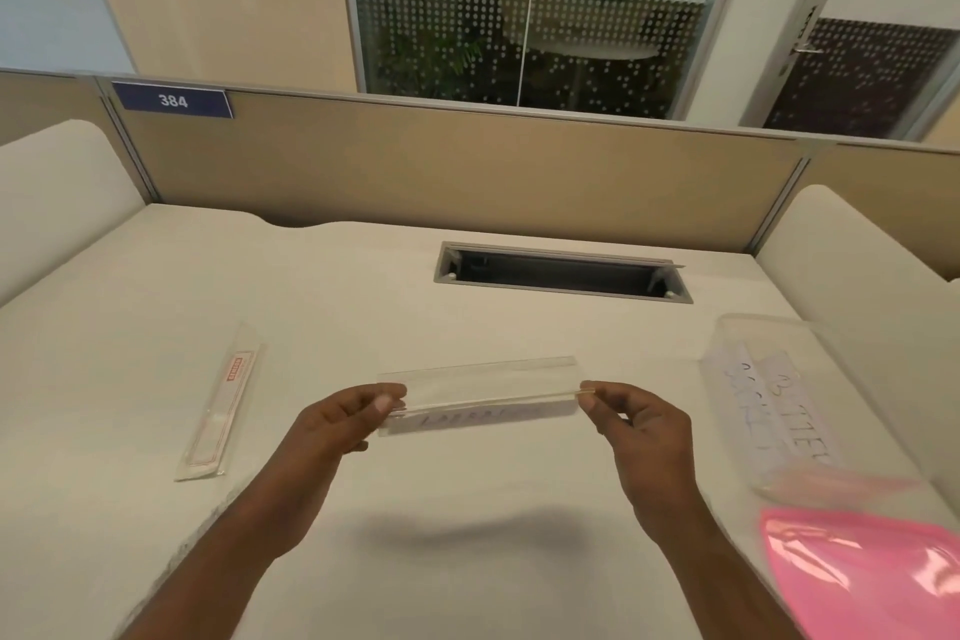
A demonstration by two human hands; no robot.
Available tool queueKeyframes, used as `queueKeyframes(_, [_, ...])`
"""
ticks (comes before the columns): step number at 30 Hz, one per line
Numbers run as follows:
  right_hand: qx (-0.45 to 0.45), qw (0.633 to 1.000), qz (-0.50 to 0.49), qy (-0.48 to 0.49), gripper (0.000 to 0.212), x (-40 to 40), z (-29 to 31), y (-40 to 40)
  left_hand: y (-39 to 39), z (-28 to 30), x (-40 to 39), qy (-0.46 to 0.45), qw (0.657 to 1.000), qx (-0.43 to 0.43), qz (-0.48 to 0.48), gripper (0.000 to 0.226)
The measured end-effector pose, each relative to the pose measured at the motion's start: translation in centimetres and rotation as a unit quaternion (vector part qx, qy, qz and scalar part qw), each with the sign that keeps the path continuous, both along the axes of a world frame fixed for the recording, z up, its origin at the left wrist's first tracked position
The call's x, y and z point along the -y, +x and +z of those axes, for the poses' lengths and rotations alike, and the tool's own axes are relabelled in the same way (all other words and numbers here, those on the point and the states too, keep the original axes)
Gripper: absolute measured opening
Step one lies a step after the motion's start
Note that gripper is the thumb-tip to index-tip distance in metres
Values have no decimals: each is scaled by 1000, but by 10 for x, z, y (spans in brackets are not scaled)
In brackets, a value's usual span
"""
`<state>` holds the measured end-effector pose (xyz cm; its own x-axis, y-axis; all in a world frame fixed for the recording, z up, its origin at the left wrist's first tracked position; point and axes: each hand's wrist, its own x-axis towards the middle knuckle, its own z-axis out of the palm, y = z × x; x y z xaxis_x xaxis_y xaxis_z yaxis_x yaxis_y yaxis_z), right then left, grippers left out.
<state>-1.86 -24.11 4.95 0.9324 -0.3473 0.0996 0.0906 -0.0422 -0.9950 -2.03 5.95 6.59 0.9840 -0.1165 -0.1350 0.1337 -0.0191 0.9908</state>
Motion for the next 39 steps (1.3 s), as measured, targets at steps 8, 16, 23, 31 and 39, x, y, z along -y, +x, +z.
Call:
queueKeyframes(8, [-26, 1000, -7, 5, 7, -2, 3, -9, -5, -3, -4, 13, 999, -22, 23, 24])
queueKeyframes(16, [-63, 998, 7, 10, 7, 1, 3, -16, -6, -10, 0, 48, 997, -40, 47, 17])
queueKeyframes(23, [-119, 992, 12, 36, 6, 7, 0, -19, -7, -13, 11, 34, 994, -90, 55, 22])
queueKeyframes(31, [-149, 987, 38, 42, 12, 14, -1, -23, -6, -13, 18, 26, 992, -107, 62, 20])
queueKeyframes(39, [-149, 987, 31, 41, 12, 19, -3, -25, -3, -14, 23, 33, 992, -111, 55, 19])
